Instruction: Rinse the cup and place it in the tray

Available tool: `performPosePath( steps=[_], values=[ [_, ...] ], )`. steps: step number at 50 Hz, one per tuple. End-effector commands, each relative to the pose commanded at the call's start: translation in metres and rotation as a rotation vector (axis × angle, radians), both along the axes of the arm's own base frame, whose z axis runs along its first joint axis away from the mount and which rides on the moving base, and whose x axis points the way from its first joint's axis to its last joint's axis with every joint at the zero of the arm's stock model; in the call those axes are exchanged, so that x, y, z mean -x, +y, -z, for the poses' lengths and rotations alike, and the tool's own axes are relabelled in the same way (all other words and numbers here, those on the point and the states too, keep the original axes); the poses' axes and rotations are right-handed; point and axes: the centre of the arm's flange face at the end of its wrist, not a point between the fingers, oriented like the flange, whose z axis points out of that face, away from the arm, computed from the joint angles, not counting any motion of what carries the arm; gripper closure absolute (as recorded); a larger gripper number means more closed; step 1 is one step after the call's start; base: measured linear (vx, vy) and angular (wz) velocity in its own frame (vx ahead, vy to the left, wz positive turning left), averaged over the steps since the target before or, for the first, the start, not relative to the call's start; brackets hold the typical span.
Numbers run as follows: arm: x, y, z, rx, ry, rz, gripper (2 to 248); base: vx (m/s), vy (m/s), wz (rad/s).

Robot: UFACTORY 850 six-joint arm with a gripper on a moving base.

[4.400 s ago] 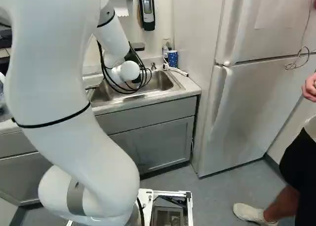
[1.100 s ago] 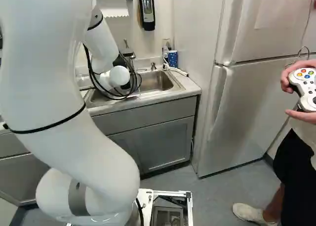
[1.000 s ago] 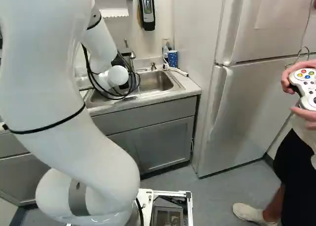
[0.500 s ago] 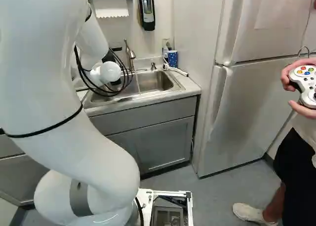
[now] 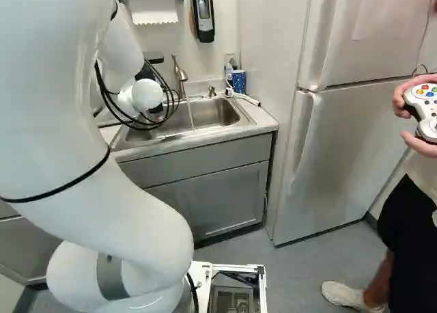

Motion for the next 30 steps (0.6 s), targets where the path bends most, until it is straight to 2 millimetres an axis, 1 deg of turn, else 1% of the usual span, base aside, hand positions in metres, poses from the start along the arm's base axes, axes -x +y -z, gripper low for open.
performPosePath(
  steps=[5,12,30],
  values=[
    [0.0004,-0.0001,-0.0054,-0.003,-0.011,0.0,125,0.0,0.0,0.0],
    [0.0004,-0.0001,-0.0054,-0.017,-0.002,0.003,125,0.0,0.0,0.0],
    [0.0004,-0.0001,-0.0054,-0.165,0.081,0.035,125,0.0,0.0,0.0]
  ],
)
